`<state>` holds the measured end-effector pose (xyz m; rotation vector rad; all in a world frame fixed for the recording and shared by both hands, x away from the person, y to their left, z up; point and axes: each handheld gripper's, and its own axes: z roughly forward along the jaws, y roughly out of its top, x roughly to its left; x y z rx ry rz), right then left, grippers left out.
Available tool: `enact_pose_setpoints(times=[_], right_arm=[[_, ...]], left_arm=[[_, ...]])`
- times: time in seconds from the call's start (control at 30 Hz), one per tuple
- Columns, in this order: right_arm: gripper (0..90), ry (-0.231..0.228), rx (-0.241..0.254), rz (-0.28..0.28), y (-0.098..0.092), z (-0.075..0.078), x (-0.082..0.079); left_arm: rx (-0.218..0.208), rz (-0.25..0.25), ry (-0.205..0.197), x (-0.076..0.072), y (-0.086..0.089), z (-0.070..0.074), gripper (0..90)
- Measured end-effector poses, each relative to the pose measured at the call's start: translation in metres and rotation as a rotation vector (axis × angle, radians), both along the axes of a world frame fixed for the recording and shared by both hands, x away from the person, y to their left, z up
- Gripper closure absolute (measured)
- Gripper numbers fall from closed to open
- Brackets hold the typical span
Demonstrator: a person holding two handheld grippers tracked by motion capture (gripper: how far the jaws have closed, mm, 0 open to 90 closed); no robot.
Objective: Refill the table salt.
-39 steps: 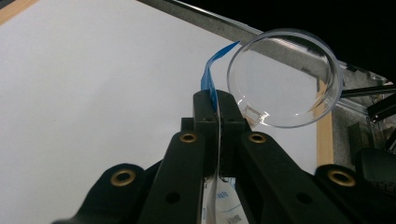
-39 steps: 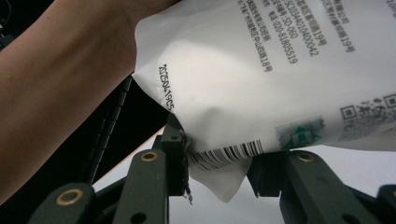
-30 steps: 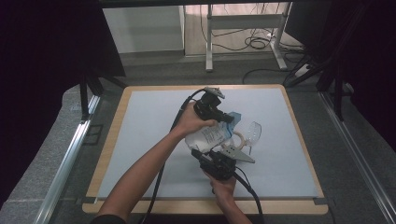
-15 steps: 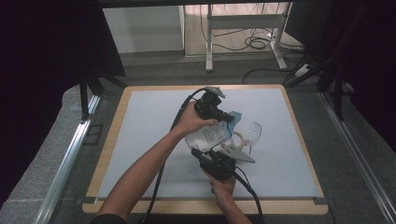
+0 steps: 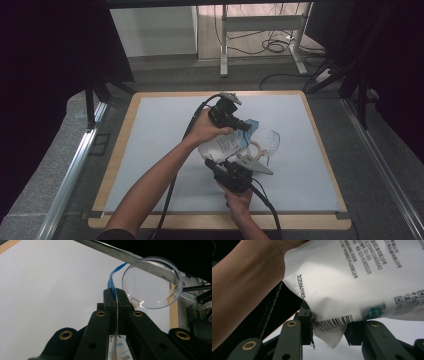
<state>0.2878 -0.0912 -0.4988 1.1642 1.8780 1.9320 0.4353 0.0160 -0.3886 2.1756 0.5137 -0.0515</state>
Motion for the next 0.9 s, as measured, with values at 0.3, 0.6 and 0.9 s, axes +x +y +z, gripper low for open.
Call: enact_pose_setpoints(times=[0.3, 0.6, 0.9], right_arm=[[64.5, 0.006, 0.013, -0.001, -0.0002, 0.0007, -0.0003], [64.6, 0.007, 0.012, -0.019, 0.0024, 0.0008, -0.0007], [64.7, 0.009, 0.021, -0.027, 0.0036, 0.0019, 0.0004]], left_arm=[[0.007, -0.004, -0.004, 0.0001, -0.0008, 0.001, 89.7], [0.014, -0.01, -0.002, 0.0015, -0.0017, 0.0005, 89.7], [0.019, -0.014, -0.005, 0.003, -0.0022, 0.0021, 89.7]])
